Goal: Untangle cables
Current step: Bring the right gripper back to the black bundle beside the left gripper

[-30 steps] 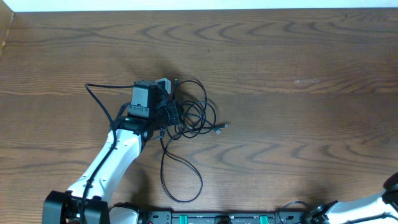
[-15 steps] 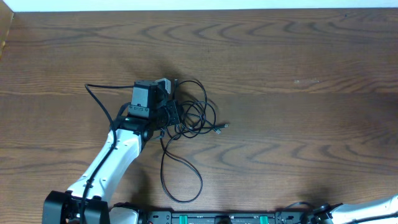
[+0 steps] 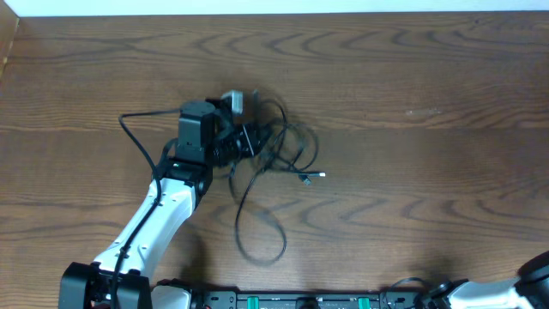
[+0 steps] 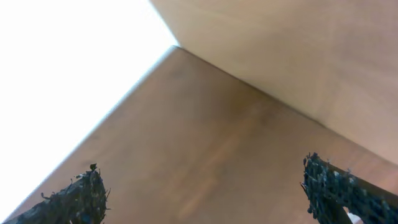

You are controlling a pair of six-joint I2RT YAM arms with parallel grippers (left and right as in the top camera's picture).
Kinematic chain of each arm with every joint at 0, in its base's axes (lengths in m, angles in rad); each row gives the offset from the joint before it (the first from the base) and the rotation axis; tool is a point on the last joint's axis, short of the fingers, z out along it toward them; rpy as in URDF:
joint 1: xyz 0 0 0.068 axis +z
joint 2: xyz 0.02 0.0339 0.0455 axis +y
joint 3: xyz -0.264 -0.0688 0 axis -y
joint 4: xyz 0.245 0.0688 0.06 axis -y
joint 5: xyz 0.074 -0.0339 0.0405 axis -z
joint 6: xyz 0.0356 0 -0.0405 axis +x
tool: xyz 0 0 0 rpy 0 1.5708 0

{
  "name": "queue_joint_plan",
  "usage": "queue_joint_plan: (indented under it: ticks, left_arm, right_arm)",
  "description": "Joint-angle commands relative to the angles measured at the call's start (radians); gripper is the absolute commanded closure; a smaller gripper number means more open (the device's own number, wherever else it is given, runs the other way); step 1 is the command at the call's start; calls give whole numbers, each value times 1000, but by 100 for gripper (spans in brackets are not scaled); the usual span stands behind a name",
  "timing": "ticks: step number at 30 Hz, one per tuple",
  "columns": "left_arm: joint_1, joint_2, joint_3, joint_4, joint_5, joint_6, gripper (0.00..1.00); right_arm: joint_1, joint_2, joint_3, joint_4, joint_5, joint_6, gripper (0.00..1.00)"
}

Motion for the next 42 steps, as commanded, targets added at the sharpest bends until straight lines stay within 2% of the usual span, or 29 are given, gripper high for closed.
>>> queue_joint_plan:
  ticks: [1, 3, 5, 6, 10, 15, 18, 24, 29, 31, 37, 42]
  left_arm:
    - [-10, -6, 12, 204, 365, -143, 92]
    - [-19, -6, 12, 357, 459, -154, 92]
    - [-24, -6, 12, 429, 474, -158, 91]
    - [-24, -6, 12, 448, 470, -158, 87]
    - [-24, -5, 12, 461, 448, -189, 87]
    - [-24, -5, 11, 461, 454, -257, 87]
    - [-24, -5, 11, 461, 452, -292, 87]
    - [-24, -5, 12, 461, 450, -369, 88]
    - [-24, -5, 11, 462, 395, -446, 88]
    - [-24, -5, 12, 462, 391, -485, 88]
    - [-24, -5, 11, 484, 371, -565, 88]
    - [-24, -5, 12, 589, 370, -688, 88]
  right_arm:
    - [97, -106, 25, -9, -32, 19, 1]
    - [159, -156, 25, -10, -32, 19, 1]
    - [217, -198, 25, -22, -33, 19, 1]
    - [252, -220, 25, -35, -35, 19, 1]
    - [356, -285, 25, -128, -110, 19, 1]
    - [475, -321, 25, -380, -311, 18, 1]
    - [555, -317, 19, -546, -372, -19, 9]
    - [764, -301, 14, -823, -372, -111, 9]
    - [982, -301, -40, -793, -330, -117, 7]
    - [1106, -300, -111, -726, -241, -72, 2]
    - [1249, -300, -264, -542, -170, 71, 4]
    - [1347, -300, -421, -364, 93, 254, 9]
